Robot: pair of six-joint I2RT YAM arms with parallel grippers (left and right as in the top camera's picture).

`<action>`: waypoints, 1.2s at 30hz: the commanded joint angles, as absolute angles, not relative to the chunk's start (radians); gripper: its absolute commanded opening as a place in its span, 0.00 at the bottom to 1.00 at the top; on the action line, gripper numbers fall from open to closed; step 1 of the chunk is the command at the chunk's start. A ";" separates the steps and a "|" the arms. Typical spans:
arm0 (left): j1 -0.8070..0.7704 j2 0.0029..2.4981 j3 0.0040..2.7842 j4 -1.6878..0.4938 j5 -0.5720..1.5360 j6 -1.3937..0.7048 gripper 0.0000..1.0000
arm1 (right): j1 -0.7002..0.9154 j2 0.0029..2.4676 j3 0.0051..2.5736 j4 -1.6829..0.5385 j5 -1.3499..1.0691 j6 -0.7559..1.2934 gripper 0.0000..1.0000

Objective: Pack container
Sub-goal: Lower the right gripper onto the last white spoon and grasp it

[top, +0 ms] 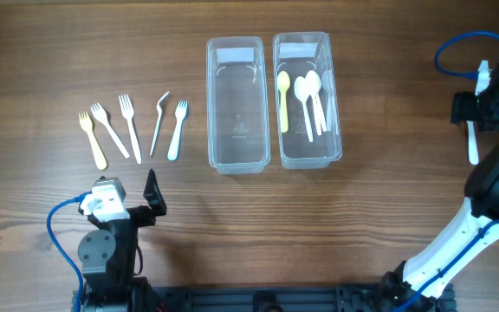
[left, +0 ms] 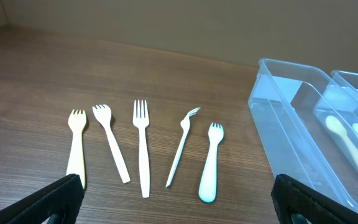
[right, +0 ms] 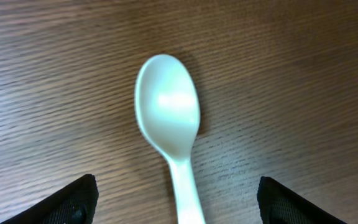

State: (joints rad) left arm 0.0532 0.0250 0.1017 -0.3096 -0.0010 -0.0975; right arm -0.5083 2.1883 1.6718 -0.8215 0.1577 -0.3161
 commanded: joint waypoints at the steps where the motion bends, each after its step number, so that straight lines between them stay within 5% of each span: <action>1: 0.047 0.016 0.095 -0.306 0.010 -0.078 1.00 | -0.522 2.217 1.675 -0.811 0.132 -0.344 0.82; 21: 0.047 0.016 0.095 -0.306 0.010 -0.079 1.00 | -0.528 2.241 1.592 -0.741 0.077 -0.340 0.73; 24: 0.047 0.016 0.095 -0.306 0.010 -0.078 1.00 | -0.528 2.241 1.576 -0.738 0.077 -0.340 0.65; 32: 0.047 0.016 0.095 -0.306 0.010 -0.079 1.00 | -0.528 2.241 1.576 -0.738 0.077 -0.285 0.12; 36: 0.047 0.017 0.095 -0.306 0.010 -0.078 1.00 | -0.527 2.240 1.590 -0.743 0.072 -0.240 0.06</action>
State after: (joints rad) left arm 0.0532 0.0250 0.1017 -0.3096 -0.0013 -0.0975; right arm -0.5228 2.2093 1.6104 -0.7326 0.0715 -0.2958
